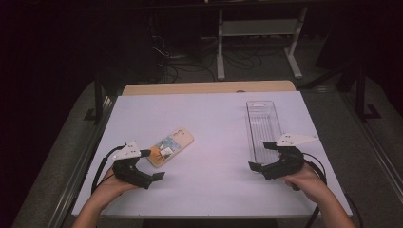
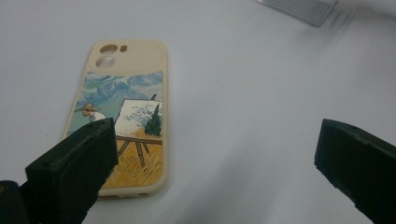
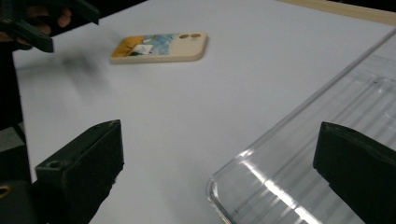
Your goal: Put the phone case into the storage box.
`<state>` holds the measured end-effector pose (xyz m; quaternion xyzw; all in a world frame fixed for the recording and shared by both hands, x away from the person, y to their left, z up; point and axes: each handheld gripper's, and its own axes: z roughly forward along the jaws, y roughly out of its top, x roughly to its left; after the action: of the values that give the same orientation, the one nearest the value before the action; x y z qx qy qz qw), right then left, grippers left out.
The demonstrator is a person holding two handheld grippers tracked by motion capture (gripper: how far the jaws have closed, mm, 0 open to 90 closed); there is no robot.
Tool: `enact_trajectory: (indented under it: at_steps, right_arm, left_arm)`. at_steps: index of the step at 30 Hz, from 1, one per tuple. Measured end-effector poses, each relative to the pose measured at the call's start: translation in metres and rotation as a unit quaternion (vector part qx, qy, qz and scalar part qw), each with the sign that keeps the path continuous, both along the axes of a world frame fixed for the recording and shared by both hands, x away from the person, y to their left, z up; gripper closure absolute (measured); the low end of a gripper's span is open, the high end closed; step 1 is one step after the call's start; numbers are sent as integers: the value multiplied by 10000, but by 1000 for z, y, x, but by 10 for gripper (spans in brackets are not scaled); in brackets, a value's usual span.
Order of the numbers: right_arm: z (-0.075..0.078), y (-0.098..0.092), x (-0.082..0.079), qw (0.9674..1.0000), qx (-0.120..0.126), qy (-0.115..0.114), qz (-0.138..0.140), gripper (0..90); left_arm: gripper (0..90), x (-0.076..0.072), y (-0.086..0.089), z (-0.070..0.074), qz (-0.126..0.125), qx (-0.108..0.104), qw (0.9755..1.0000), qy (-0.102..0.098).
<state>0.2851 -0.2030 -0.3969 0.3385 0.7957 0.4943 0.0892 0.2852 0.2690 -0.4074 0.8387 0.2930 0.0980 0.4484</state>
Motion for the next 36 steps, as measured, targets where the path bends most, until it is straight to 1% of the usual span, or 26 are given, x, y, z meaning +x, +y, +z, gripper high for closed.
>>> enact_trajectory:
  at_steps: [1,2,3,4,5,6,9,12,15,17,18,20,21,22,25,27,29,30,32,33,36]
  right_arm:
    - [1,2,0,10000,20,-16,80,13]
    - [1,2,0,10000,20,-16,80,13]
    - [1,5,0,9999,-38,5,145,13]
    - [1,5,0,9999,-38,5,145,13]
    - [1,5,1,9998,-47,-27,174,13]
    - [0,6,2,9998,-37,-40,167,13]
    - [1,6,2,9999,23,-29,165,13]
    - [0,6,4,9999,10,-31,139,13]
    - [-1,7,4,9999,-6,-17,137,13]
    - [-1,8,4,9999,-18,-38,136,13]
    - [-2,8,5,9999,-51,-73,137,13]
    - [-2,9,4,9999,-36,-83,120,13]
    - [-3,8,5,9999,-12,-84,111,13]
    - [-3,8,5,9999,5,-68,102,13]
    - [-3,8,6,10000,25,-36,78,13]
    - [-3,8,6,10000,20,-38,88,13]
    - [-3,8,6,9999,15,-45,108,13]
    - [-3,8,6,9999,15,-45,108,13]
    - [-3,8,6,9999,23,-39,114,13]
    - [-3,7,6,9999,31,-19,118,13]
    - [-3,7,6,9999,41,-14,116,13]
  left_arm:
    - [0,1,0,0,9,-19,10000,-23]
    - [0,1,1,1,1,17,10000,-11]
    - [0,2,0,2,23,-11,10000,-15]
    - [0,2,0,2,23,-11,10000,-15]
    - [0,3,1,3,5,31,10000,-37]
    - [0,3,0,4,26,5,10000,-22]
    - [0,4,0,5,7,12,10000,-49]
    - [0,6,1,8,8,62,10000,-66]
    - [0,6,1,11,45,37,10000,-62]
    - [0,7,1,13,25,48,9999,-98]
    - [0,7,1,14,42,31,10000,-81]
    - [0,9,0,16,20,17,9999,-110]
    - [0,9,0,17,18,43,9999,-92]
    - [0,10,0,17,36,26,9999,-92]
    - [0,14,0,20,21,134,9998,-125]
    - [0,18,-1,23,82,97,9999,-96]
    - [0,19,-1,24,90,81,9999,-70]
    - [0,20,-1,25,67,95,9999,-97]
    - [0,22,-1,27,63,75,9999,-87]
    - [0,23,-1,28,99,2,9999,-79]
    - [0,26,-1,31,126,-39,9999,-87]
